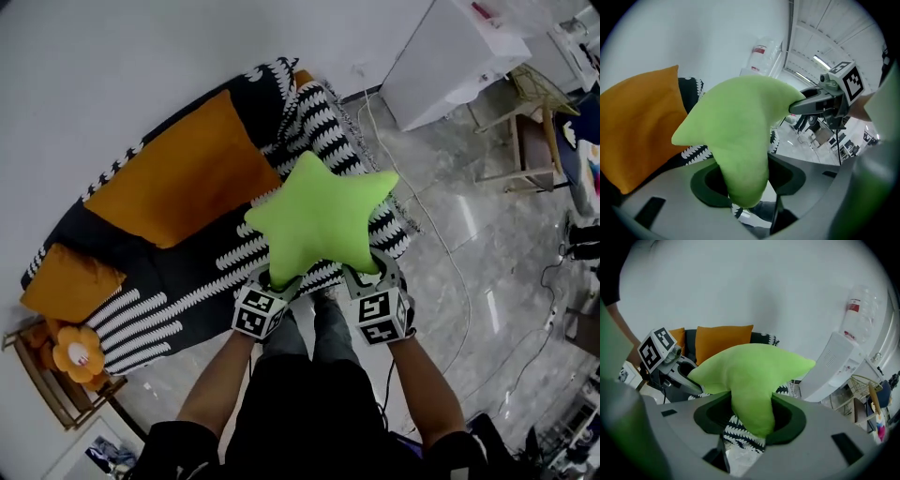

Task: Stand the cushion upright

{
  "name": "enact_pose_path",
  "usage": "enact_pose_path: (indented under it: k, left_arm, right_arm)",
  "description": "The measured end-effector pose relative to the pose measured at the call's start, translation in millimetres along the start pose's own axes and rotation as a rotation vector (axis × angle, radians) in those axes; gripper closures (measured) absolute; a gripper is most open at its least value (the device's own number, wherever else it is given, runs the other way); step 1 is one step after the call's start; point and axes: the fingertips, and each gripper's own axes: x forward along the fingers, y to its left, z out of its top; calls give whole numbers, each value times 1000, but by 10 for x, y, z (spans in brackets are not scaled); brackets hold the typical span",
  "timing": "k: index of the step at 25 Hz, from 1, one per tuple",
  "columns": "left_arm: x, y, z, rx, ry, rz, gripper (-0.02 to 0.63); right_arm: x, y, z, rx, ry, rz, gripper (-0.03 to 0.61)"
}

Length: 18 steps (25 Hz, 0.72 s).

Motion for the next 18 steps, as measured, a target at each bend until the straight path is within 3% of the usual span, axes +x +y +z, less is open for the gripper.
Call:
enact_pose_path:
  k: [8, 18]
  left_arm:
    - [661, -149, -47, -145, -3, 37, 385]
    - [1299, -22, -127, -359, -87, 49, 383]
  right_arm:
    - [346, -479, -251, -99, 32, 84, 370]
    - [811, -660, -130, -330, 16, 75, 368]
